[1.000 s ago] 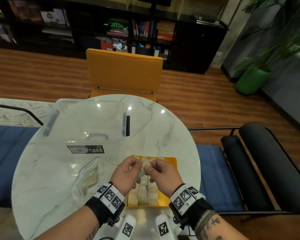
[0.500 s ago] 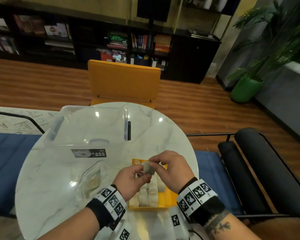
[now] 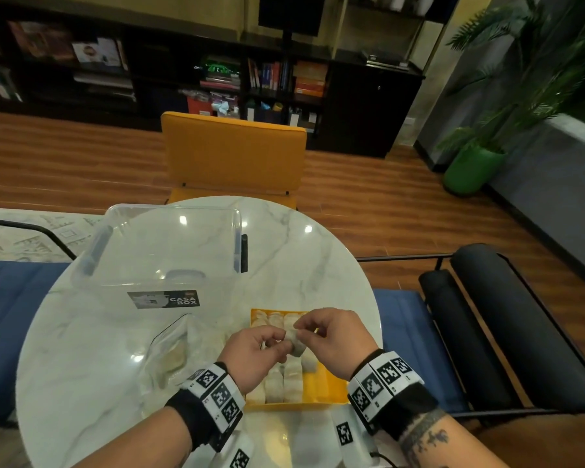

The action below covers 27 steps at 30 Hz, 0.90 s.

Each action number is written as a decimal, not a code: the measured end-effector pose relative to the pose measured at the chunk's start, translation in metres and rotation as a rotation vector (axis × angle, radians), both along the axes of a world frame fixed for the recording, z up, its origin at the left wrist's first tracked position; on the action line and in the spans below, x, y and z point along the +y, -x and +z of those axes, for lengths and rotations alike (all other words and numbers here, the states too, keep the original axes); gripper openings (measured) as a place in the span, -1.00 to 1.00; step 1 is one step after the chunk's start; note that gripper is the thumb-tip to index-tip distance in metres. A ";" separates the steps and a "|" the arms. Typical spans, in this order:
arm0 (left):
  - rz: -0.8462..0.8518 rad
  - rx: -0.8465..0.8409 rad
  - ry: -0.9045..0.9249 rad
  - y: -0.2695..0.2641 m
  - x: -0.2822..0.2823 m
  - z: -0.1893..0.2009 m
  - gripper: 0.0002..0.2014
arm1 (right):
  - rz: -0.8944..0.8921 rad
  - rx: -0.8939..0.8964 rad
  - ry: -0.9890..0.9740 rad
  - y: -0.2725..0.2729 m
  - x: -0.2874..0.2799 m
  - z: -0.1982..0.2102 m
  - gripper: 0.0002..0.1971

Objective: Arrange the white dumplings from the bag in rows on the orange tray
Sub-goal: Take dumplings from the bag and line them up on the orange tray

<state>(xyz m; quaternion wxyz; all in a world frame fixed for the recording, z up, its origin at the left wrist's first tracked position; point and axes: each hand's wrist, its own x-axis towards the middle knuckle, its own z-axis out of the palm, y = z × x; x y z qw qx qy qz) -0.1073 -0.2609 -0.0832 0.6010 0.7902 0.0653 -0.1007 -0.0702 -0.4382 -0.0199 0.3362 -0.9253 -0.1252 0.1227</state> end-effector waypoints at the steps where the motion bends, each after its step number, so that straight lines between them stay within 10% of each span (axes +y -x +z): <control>1: 0.005 0.010 -0.030 -0.001 0.001 -0.002 -0.95 | 0.000 0.005 0.023 -0.002 -0.002 -0.003 -0.90; 14: 0.051 0.192 -0.578 -0.006 0.037 -0.047 -0.56 | 0.143 0.326 0.507 -0.014 -0.037 -0.075 -0.82; 27: 0.061 0.241 -0.584 -0.009 0.037 -0.047 -0.64 | 0.057 0.250 0.597 -0.040 -0.019 -0.107 -0.76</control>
